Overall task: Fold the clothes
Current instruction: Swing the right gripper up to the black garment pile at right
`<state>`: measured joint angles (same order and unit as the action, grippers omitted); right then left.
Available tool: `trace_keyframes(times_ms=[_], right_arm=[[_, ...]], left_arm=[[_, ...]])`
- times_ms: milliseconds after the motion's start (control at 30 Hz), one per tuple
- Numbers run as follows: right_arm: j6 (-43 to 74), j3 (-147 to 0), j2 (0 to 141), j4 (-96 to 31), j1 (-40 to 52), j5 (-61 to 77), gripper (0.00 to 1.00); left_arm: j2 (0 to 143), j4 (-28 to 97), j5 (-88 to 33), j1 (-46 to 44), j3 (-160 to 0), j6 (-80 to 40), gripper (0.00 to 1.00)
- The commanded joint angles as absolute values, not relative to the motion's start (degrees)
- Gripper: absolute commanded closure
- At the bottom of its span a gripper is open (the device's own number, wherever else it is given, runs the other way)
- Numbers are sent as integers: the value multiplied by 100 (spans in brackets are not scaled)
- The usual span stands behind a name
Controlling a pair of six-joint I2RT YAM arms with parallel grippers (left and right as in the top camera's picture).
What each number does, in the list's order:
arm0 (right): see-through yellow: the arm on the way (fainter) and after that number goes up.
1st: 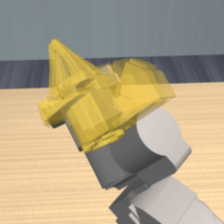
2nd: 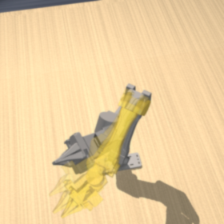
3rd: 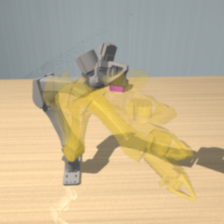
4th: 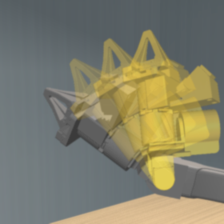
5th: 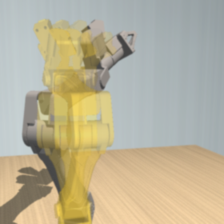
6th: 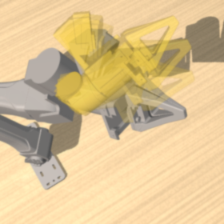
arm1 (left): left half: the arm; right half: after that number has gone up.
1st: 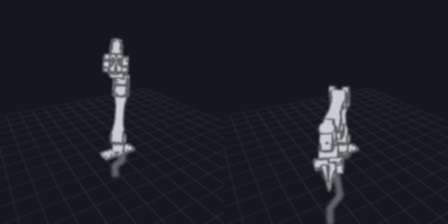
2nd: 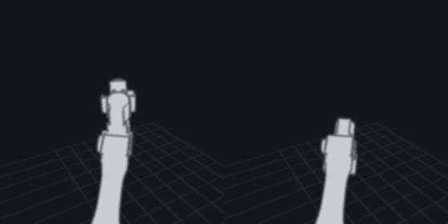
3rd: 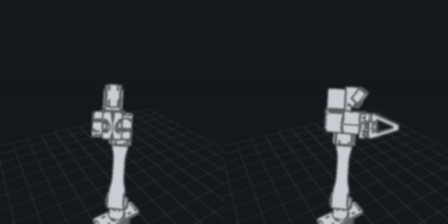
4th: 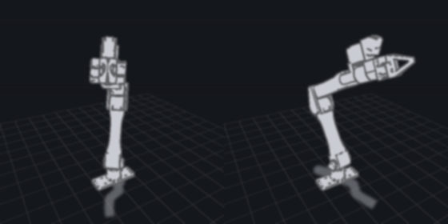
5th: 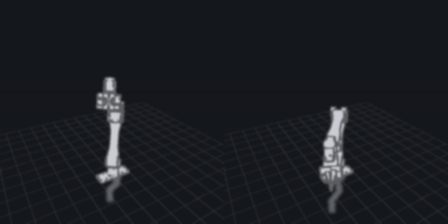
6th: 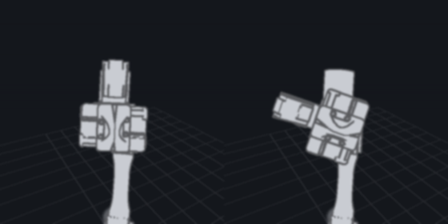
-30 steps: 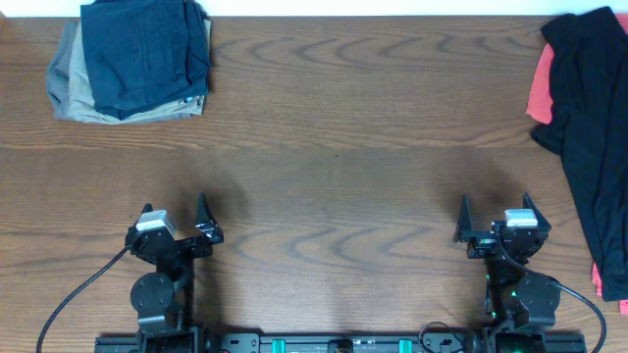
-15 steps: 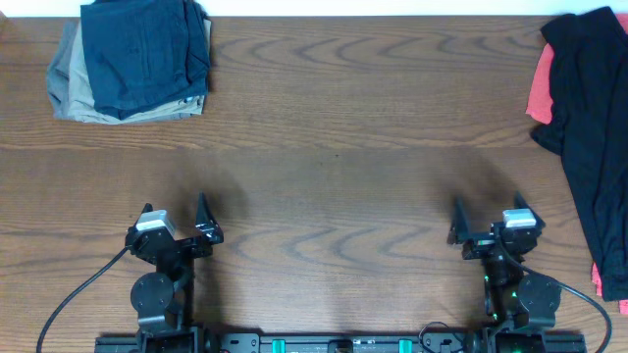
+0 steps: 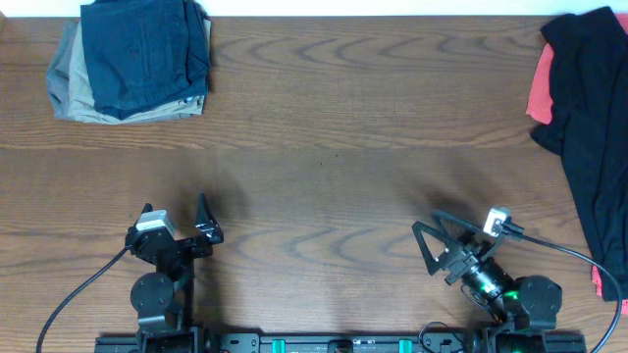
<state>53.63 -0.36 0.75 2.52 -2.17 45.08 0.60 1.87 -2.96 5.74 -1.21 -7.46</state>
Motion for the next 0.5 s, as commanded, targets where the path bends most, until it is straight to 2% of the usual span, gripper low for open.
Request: trace_keyframes(times_ms=[0, 100, 167, 333, 467], right_arm=[[5909, -32, 64, 1035, -255, 4893, 1], [5911, -58, 64, 2353, -257, 4742, 1], [5907, -185, 64, 2652, -257, 4495, 1], [5389, -790, 320, 2578, -257, 4187, 1], [3922, -1691, 1114, 1890, -257, 4145, 1]], left_arm=[[23, 386, -209, 550, -23, -714, 2], [23, 386, -209, 550, -23, -714, 2], [23, 386, -209, 550, -23, -714, 2], [23, 386, -209, 550, -23, -714, 2], [23, 386, -209, 550, -23, -714, 2]])
